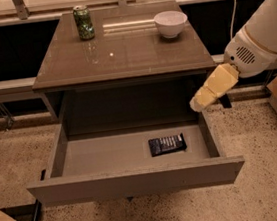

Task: Pick rxbar blueberry from top drawer and place on counter

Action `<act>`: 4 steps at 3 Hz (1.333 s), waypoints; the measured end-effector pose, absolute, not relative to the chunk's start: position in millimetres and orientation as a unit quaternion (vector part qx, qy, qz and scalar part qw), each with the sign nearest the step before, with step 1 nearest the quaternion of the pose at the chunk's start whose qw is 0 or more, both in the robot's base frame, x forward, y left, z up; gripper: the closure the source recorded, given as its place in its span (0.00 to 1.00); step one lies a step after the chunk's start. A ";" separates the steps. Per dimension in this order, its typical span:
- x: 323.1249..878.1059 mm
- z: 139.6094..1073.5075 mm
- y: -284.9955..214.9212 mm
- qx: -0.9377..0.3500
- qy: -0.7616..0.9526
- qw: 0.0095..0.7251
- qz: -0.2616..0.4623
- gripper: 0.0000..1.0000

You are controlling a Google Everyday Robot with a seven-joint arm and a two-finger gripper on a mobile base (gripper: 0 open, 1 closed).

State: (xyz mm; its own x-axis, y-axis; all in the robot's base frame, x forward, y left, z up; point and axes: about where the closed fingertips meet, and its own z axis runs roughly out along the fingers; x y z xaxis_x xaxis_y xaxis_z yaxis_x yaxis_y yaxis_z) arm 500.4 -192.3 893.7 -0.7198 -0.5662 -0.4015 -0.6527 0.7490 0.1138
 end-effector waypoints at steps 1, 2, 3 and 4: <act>523.6 876.0 -172.3 -0.312 0.920 0.171 0.166 0.00; 543.6 857.5 -155.9 -0.296 0.922 0.160 0.191 0.00; 546.4 853.3 -153.6 -0.293 0.923 0.157 0.196 0.00; 545.8 851.4 -154.5 -0.288 0.924 0.155 0.196 0.00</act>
Offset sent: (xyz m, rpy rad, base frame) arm 0.0701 0.0547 -0.0592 0.1861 0.1343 -0.0720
